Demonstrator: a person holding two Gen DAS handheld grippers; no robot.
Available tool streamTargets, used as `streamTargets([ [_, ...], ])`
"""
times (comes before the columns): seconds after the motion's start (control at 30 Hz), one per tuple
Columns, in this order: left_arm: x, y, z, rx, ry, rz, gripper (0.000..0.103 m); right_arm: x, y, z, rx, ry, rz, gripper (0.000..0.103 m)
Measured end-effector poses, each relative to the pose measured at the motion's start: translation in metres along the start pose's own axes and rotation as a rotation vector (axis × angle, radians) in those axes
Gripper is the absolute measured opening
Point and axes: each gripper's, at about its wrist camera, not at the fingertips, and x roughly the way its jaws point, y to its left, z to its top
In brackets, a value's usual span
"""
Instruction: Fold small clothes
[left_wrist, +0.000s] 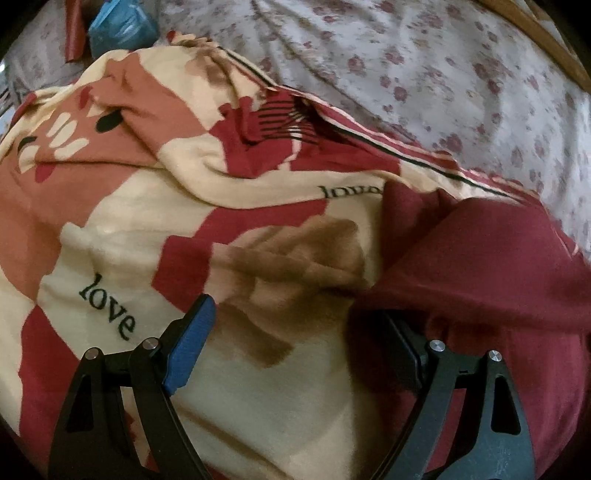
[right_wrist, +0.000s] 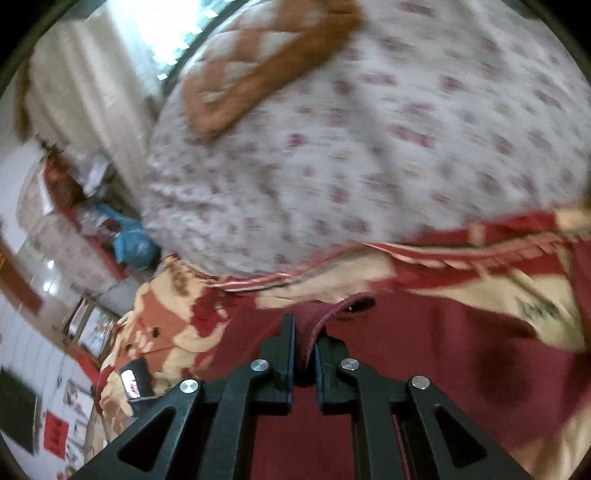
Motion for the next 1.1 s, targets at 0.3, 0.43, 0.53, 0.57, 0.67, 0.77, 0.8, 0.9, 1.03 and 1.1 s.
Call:
streamTargets([
  [0.3,-0.024,0.021,-0.006,-0.012,0.049,-0.169,0.087,0.014,-0.043,-0.039,-0.018,0.233,-0.265,0.011],
  [0.43,-0.029,0.040,0.002,-0.115,0.017,-0.191,0.087,0.003,-0.020,-0.037,-0.128,0.175,-0.331,0.053],
  [0.53,-0.024,0.043,0.003,-0.158,0.040,-0.240,0.087,0.011,0.014,-0.036,-0.208,0.173,-0.272,0.054],
  [0.57,-0.023,0.041,0.004,-0.147,0.045,-0.231,0.087,0.018,0.027,-0.038,-0.245,0.184,-0.244,0.054],
  [0.67,-0.025,0.035,0.003,-0.083,0.031,-0.112,0.087,0.051,0.069,-0.058,-0.361,0.237,-0.135,0.054],
  [0.77,-0.023,0.040,0.003,-0.076,0.022,-0.034,0.087,0.098,0.113,-0.092,-0.525,0.317,-0.049,0.054],
  [0.8,-0.021,0.044,0.003,-0.094,0.029,-0.036,0.087,0.112,0.125,-0.103,-0.579,0.334,-0.042,0.054],
  [0.9,-0.013,0.058,0.005,-0.154,0.056,-0.060,0.087,0.154,0.148,-0.132,-0.741,0.360,-0.079,0.054],
  [1.03,-0.012,0.066,0.006,-0.190,0.062,-0.060,0.087,0.177,0.138,-0.124,-0.727,0.346,-0.127,0.013],
  [1.1,-0.015,0.067,0.007,-0.197,0.055,-0.072,0.087,0.167,0.130,-0.113,-0.667,0.349,-0.090,0.008],
])
